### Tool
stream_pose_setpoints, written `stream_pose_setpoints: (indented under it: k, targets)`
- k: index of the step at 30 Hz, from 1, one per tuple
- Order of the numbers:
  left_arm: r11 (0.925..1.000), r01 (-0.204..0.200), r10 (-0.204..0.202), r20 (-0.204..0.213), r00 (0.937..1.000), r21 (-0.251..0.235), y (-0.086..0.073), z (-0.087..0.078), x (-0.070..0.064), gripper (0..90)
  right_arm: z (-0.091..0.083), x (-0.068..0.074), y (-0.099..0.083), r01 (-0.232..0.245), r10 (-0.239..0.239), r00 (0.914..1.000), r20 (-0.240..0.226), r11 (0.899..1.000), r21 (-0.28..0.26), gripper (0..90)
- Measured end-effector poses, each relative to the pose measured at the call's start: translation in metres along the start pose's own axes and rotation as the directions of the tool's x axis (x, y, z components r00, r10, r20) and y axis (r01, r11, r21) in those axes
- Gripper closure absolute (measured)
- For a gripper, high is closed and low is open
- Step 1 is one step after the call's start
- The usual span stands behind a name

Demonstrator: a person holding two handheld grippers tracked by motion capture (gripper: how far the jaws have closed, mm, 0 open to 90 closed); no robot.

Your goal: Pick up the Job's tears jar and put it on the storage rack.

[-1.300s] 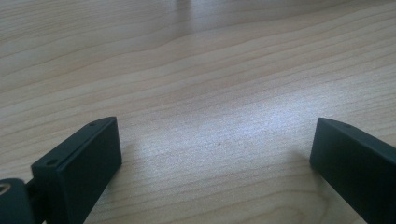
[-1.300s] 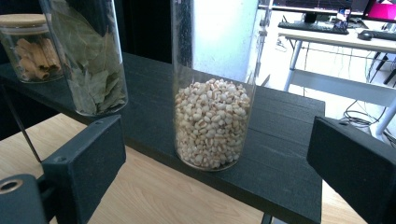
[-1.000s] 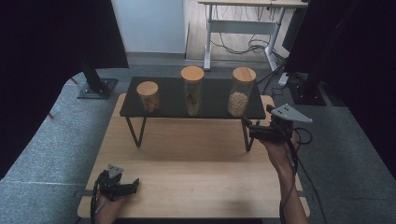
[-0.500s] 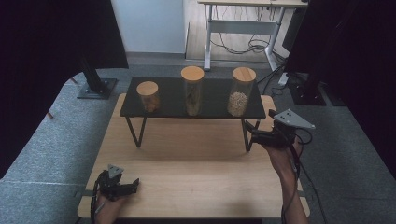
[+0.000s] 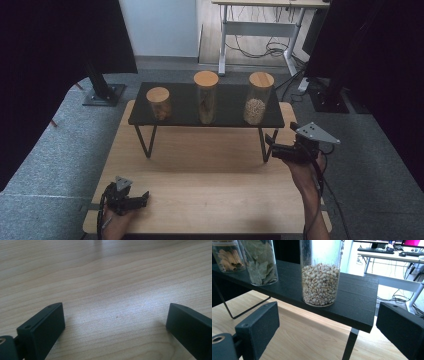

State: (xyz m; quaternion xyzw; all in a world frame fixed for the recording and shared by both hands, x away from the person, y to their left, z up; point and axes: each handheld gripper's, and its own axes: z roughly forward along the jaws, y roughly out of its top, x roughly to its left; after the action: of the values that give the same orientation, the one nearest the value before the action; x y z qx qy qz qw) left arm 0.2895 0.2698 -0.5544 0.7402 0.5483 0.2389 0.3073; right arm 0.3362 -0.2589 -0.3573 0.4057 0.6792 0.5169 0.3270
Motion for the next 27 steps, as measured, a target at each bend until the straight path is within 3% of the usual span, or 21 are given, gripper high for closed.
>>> stream_pose_setpoints:
  k: [27]
  targets:
    - [1.0000, 0.001, -0.001, 0.001, 1.0000, 0.004, 0.000, 0.000, 0.000, 1.9, -0.011, -0.002, -0.030, -0.016, 0.016, 0.9997, 0.021, 1.000, 0.020, 4.4]
